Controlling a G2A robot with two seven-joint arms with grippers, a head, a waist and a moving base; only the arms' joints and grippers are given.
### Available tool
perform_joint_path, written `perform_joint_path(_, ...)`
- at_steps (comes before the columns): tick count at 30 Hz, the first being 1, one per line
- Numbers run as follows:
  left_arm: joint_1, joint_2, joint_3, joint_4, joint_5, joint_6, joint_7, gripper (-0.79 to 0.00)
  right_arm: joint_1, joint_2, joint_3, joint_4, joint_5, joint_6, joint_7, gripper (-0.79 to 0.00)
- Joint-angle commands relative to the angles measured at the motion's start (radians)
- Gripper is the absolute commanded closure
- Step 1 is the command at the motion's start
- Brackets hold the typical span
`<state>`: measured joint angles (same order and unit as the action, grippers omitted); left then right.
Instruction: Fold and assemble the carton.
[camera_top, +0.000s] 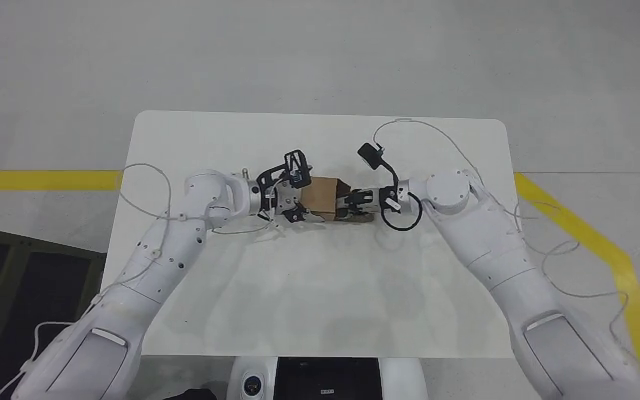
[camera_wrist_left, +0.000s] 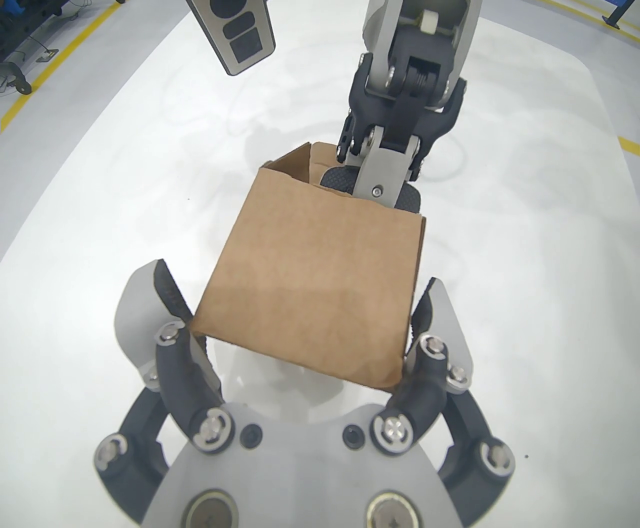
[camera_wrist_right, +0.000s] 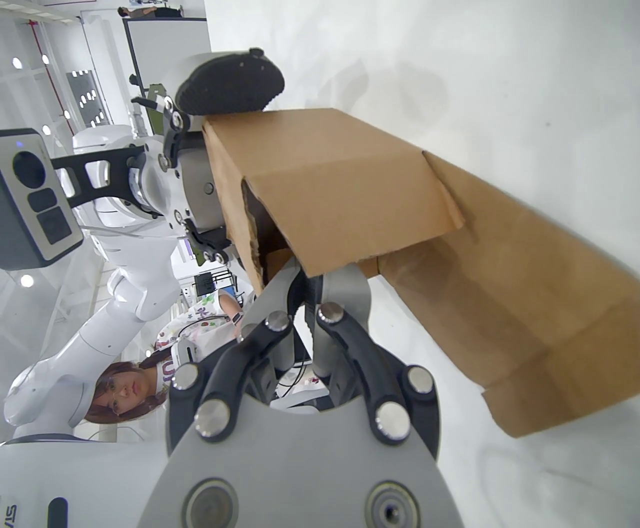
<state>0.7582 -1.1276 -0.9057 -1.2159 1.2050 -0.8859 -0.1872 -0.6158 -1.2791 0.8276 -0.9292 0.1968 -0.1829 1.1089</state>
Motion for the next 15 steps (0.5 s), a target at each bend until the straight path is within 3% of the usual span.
perform_joint_path(1, 0.003, 0.002, -0.006, 0.0, 0.001, 0.003, -0.002, -0.785, 0.01, -0.008, -0.009, 0.021, 0.011, -0.006, -0.002, 0.0)
perform_joint_path(7, 0.01, 0.006, -0.019, -0.002, 0.0, -0.002, -0.008, -0.785, 0.033, -0.026, -0.021, 0.063, 0.046, -0.036, 0.009, 0.0)
perform_joint_path(15, 0.017, 0.008, -0.03, -0.023, -0.011, -0.005, -0.013, -0.785, 0.044, -0.017, -0.002, 0.058, 0.015, -0.028, 0.014, 0.0)
